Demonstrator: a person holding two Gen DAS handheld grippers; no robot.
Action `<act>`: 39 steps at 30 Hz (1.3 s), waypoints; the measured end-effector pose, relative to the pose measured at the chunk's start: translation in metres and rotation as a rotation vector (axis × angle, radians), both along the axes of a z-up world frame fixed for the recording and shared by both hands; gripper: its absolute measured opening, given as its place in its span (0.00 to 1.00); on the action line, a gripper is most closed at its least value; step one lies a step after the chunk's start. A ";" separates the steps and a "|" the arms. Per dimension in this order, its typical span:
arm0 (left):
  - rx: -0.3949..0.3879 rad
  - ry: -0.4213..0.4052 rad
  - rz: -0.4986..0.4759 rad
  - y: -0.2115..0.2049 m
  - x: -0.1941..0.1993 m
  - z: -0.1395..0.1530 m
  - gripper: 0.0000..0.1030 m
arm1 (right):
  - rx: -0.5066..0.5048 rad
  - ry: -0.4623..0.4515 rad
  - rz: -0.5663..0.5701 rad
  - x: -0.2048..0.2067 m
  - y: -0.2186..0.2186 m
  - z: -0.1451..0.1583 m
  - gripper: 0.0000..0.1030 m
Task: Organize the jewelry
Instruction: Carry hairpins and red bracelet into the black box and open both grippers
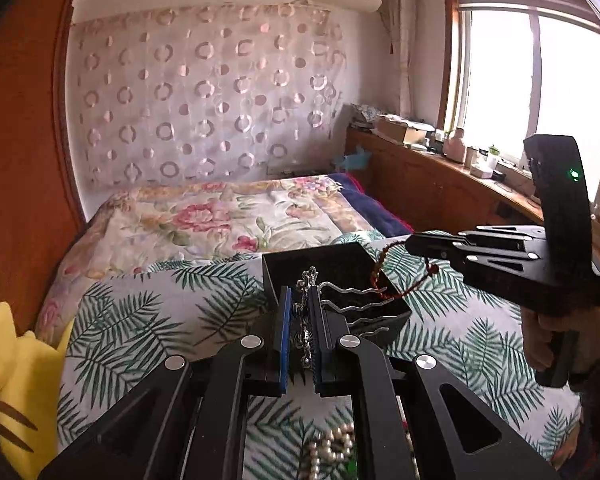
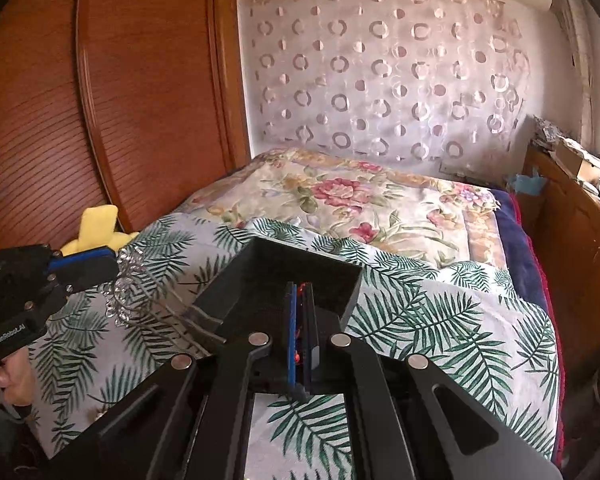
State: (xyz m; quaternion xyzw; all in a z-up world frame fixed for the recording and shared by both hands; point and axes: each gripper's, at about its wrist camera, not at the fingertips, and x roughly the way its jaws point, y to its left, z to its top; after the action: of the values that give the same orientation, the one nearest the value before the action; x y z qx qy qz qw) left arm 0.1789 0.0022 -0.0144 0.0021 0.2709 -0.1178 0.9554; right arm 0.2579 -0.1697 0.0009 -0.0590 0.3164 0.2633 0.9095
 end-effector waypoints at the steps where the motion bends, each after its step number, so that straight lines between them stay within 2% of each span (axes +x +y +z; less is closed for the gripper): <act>1: -0.001 0.003 0.004 -0.001 0.006 -0.001 0.07 | 0.002 0.003 -0.002 0.003 0.000 0.000 0.03; 7: -0.011 0.048 0.002 -0.012 0.038 -0.012 0.07 | -0.003 0.004 0.005 0.008 0.000 0.000 0.03; 12: 0.022 0.094 0.007 -0.020 0.052 -0.030 0.07 | -0.013 0.002 0.002 0.013 0.001 -0.002 0.03; 26: 0.026 0.094 0.023 -0.004 0.037 -0.026 0.09 | -0.026 -0.026 0.018 0.038 0.036 -0.002 0.03; 27: 0.025 0.092 0.024 -0.002 0.035 -0.026 0.16 | -0.025 -0.023 0.024 0.039 0.039 -0.002 0.03; 28: 0.024 0.088 0.028 0.000 0.032 -0.025 0.27 | -0.031 -0.022 0.031 0.040 0.045 -0.005 0.03; 32: 0.029 0.075 0.037 0.008 0.021 -0.024 0.36 | -0.030 -0.003 0.048 0.046 0.062 -0.012 0.03; 33: 0.029 0.074 0.039 0.010 0.018 -0.024 0.41 | -0.025 0.004 0.051 0.048 0.064 -0.013 0.03; 36: 0.022 0.061 0.055 0.018 0.013 -0.023 0.66 | -0.020 0.049 0.062 0.055 0.075 -0.021 0.04; 37: 0.018 0.051 0.060 0.021 0.009 -0.023 0.71 | -0.023 0.054 0.058 0.056 0.079 -0.022 0.04; 38: 0.017 0.048 0.063 0.023 0.007 -0.023 0.75 | -0.029 0.062 0.053 0.058 0.080 -0.024 0.10; 39: 0.017 0.044 0.070 0.026 0.004 -0.024 0.85 | -0.037 0.069 0.044 0.059 0.081 -0.026 0.17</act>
State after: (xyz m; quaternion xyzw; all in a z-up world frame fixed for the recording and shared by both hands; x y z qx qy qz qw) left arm 0.1833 0.0286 -0.0379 -0.0020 0.2926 -0.0823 0.9527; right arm 0.3172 -0.0891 -0.0251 -0.0738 0.3512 0.2791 0.8907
